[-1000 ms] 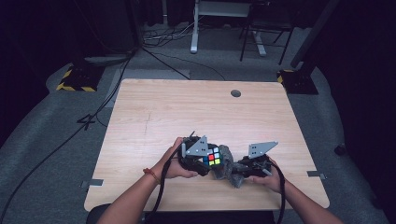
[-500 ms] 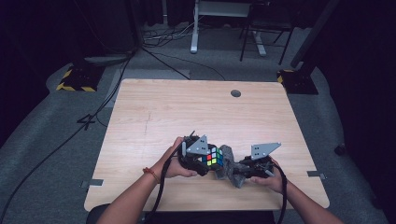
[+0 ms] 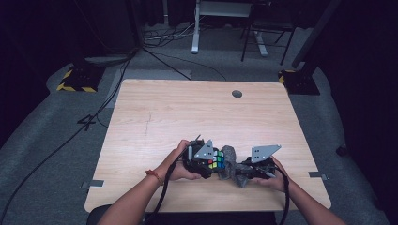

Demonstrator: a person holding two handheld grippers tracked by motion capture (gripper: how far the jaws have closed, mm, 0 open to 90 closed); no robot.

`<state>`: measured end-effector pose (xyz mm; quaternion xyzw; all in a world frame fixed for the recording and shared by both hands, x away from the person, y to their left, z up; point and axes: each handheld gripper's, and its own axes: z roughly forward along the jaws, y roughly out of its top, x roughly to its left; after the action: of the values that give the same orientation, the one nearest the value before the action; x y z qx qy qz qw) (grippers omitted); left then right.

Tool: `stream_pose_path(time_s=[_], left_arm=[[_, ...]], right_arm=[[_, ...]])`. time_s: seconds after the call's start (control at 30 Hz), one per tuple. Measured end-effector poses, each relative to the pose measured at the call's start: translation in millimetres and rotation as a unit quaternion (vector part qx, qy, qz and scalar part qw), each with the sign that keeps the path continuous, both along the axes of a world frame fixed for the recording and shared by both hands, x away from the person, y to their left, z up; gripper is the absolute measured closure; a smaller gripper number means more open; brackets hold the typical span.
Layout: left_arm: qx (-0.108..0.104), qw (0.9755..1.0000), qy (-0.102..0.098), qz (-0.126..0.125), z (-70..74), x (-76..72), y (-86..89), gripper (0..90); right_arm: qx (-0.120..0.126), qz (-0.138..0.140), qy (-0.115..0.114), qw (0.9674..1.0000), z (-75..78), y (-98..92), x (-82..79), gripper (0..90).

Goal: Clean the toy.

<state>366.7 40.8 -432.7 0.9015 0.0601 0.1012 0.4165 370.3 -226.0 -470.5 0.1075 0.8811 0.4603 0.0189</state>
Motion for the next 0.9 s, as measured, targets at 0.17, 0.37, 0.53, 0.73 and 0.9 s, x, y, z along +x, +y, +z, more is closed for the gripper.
stream_pose_path(time_s=[0.17,0.37,0.53,0.73,0.9], left_arm=[[-0.031,0.9995,0.006,-0.002,4.8,0.9,5.9,33.5],[-0.027,0.9995,-0.013,-0.005,9.8,-3.1,5.1,33.6],[-0.005,0.9997,-0.025,-0.003,7.2,-5.4,0.8,33.6],[0.029,0.999,-0.033,-0.008,-0.3,-7.7,-9.0,33.6],[0.033,0.9989,-0.032,-0.006,-0.9,-7.7,-9.1,33.6]], right_arm=[[0.024,-0.006,0.006,0.9997,6.0,-5.0,2.7,77.8],[-0.01,-0.03,-0.013,0.9994,8.7,-4.9,3.9,77.8],[0.02,-0.027,-0.007,0.9994,14.0,-7.6,3.9,77.8],[0.046,-0.005,-0.055,0.9974,34.4,5.1,-10.1,77.8],[0.023,-0.006,-0.063,0.9977,34.3,17.0,-11.5,77.8]])
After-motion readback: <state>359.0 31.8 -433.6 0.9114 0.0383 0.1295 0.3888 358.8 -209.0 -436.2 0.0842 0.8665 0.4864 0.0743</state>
